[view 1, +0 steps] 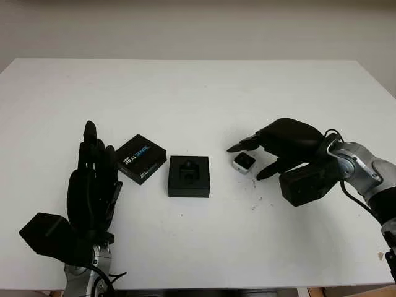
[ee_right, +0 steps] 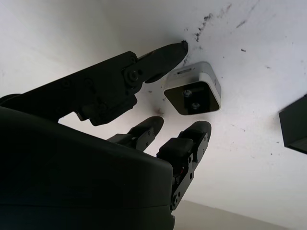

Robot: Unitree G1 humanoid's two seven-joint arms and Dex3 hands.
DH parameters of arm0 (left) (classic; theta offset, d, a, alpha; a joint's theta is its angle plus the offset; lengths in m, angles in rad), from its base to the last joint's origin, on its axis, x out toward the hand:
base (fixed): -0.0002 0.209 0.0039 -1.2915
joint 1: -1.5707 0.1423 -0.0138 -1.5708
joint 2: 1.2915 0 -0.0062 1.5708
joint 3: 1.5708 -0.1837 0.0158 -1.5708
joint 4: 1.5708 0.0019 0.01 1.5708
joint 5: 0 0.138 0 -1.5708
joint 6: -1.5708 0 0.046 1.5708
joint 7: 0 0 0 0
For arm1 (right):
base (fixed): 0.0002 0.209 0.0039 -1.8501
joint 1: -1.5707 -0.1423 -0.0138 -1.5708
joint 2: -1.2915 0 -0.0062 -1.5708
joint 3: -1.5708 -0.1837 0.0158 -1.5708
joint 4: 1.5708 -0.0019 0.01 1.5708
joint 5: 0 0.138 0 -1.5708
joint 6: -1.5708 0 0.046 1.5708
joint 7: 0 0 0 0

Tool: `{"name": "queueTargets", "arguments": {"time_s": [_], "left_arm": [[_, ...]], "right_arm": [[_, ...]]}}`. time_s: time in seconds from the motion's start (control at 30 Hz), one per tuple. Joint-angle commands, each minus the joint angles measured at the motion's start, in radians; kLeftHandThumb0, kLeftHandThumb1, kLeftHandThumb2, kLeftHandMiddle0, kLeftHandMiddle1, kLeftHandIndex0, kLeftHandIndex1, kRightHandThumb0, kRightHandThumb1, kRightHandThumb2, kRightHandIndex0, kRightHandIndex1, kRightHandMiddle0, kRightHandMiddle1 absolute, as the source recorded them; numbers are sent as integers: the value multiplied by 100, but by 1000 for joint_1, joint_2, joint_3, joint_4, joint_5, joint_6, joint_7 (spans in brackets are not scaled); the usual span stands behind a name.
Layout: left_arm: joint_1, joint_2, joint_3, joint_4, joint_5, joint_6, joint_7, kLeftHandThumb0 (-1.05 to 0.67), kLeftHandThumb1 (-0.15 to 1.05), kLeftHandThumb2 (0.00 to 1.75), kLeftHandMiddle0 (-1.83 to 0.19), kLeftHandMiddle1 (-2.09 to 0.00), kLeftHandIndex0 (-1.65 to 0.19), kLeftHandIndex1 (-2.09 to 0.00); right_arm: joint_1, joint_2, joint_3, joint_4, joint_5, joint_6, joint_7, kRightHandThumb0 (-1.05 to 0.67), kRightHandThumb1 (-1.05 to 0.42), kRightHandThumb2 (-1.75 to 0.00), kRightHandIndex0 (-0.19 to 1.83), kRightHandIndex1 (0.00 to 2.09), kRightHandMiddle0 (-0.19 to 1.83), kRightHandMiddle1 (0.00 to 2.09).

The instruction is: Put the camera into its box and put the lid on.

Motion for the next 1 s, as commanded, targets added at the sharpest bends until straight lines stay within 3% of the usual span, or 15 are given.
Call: {"name": "queueTargets", "arguments": {"time_s": [0.0, 0.33, 0.37, 0.47, 0.57, 0.97], "left_arm": [[0, -2, -3, 1, 4, -15, -1, -55, 105, 49, 3, -5, 5, -5], [-1, 0, -2, 9, 12, -23, 3, -56, 105, 49, 2, -6, 5, -5], [-1, 1, -1, 11, 13, -24, 3, -56, 105, 49, 2, -6, 5, -5], [-3, 0, 0, 15, 12, -28, 3, -57, 105, 48, 2, -6, 4, -5], [-3, -1, 0, 13, 11, -27, 6, -57, 105, 48, 2, -6, 4, -5], [2, -6, -2, 13, 9, -26, 12, -57, 105, 46, 1, -6, 4, -6]], "right_arm": [[-23, 3, 4, 21, -2, -11, -16, -39, -85, -6, 62, 22, 59, 16], [-39, 14, 16, 64, 2, -11, -26, -38, -86, -6, 64, 27, 64, 21], [-40, 15, 16, 67, 2, -13, -26, -38, -86, -6, 63, 33, 64, 24], [-42, 15, 20, 69, -4, -13, -28, -37, -86, -5, 40, 83, 52, 56], [-44, 13, 26, 76, -7, -18, -36, -37, -86, -5, 32, 104, 48, 75], [-35, 12, 34, 79, 5, -40, -39, -34, -86, -5, 32, 123, 48, 92]]}}
